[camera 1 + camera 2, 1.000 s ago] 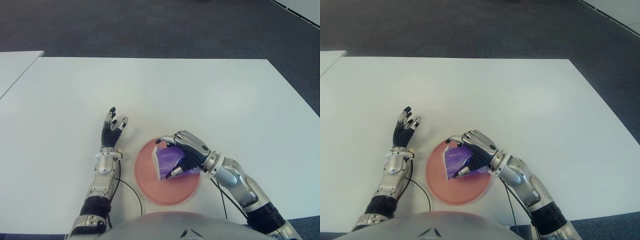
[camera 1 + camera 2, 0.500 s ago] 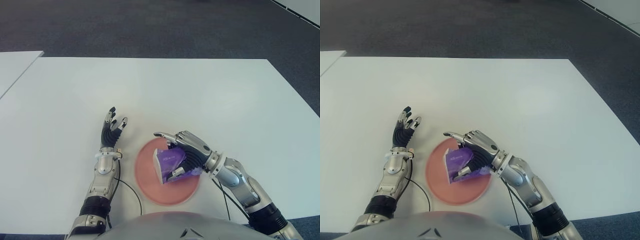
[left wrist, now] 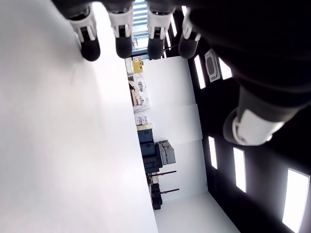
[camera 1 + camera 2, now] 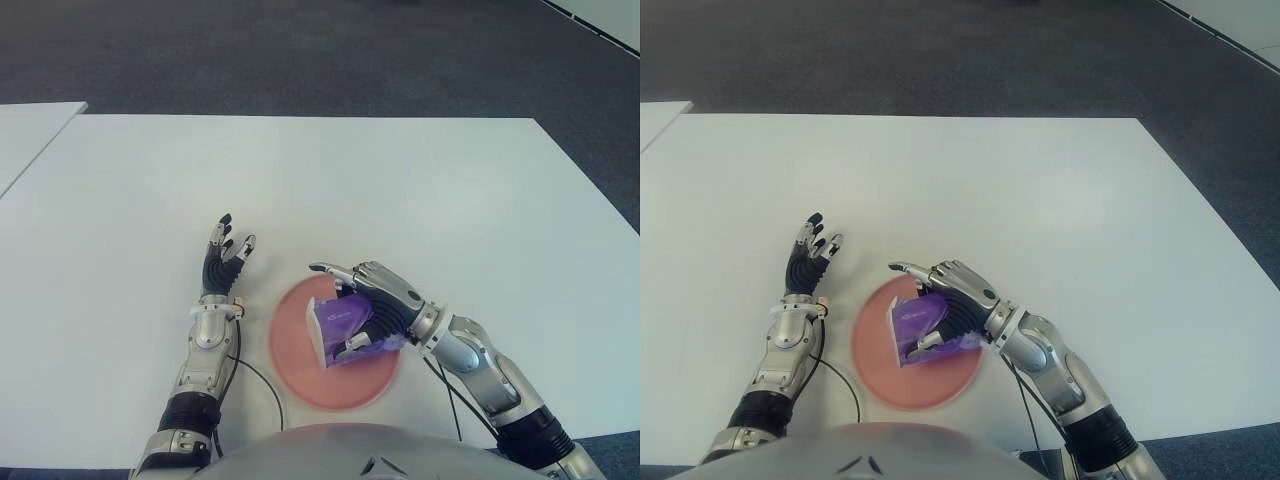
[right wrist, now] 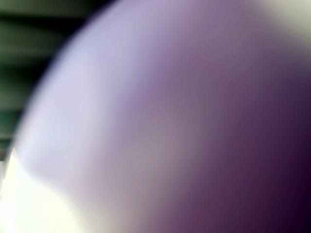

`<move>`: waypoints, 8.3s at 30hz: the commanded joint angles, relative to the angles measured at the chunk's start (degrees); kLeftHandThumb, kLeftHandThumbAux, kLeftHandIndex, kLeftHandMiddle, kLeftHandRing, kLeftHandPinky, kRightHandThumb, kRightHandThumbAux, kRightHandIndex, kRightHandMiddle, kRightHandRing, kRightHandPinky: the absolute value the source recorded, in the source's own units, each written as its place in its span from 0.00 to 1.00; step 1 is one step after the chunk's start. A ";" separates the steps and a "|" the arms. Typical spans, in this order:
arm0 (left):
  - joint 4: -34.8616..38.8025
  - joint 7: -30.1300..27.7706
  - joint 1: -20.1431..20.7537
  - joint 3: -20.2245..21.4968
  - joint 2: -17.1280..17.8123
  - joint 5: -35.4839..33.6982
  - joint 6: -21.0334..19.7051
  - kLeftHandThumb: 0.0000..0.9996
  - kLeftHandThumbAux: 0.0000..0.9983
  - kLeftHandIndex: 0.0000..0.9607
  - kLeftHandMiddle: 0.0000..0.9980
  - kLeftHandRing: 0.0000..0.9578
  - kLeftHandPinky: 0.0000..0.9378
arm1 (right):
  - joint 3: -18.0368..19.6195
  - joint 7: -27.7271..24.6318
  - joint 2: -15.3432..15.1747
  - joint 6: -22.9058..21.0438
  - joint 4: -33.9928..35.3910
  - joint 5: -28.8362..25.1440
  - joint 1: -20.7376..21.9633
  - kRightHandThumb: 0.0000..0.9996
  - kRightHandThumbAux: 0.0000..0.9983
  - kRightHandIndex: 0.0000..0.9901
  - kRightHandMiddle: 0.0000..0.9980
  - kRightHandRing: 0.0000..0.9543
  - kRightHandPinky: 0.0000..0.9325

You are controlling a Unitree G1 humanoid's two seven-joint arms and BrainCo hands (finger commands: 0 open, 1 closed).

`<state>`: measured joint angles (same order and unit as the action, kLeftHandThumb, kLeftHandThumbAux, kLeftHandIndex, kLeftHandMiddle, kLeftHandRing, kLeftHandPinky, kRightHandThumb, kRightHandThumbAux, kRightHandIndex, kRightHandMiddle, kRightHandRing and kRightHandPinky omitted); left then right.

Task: Put the tissue paper into the plate.

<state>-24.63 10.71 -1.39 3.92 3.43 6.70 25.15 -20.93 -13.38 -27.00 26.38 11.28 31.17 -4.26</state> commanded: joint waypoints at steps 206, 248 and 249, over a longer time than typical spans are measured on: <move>0.17 -0.69 0.70 1.25 -0.26 -2.28 0.57 0.08 0.55 0.00 0.00 0.00 0.00 | 25.31 18.01 19.76 -8.19 -43.57 -27.14 10.59 0.05 0.47 0.00 0.00 0.00 0.00; 4.13 0.66 -0.21 -0.20 -0.58 0.97 -0.67 0.05 0.52 0.00 0.00 0.00 0.00 | 25.82 11.61 18.21 1.60 -51.33 -30.06 11.29 0.03 0.46 0.00 0.00 0.00 0.00; 4.19 0.63 -0.25 -0.24 -0.55 1.06 -0.64 0.05 0.52 0.00 0.00 0.00 0.00 | 25.87 11.65 18.28 1.53 -50.99 -30.06 11.09 0.03 0.46 0.00 0.00 0.00 0.00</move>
<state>-20.63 10.70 -1.08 3.79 2.87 7.02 25.12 5.05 -1.44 -9.62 29.40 -38.22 1.75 9.59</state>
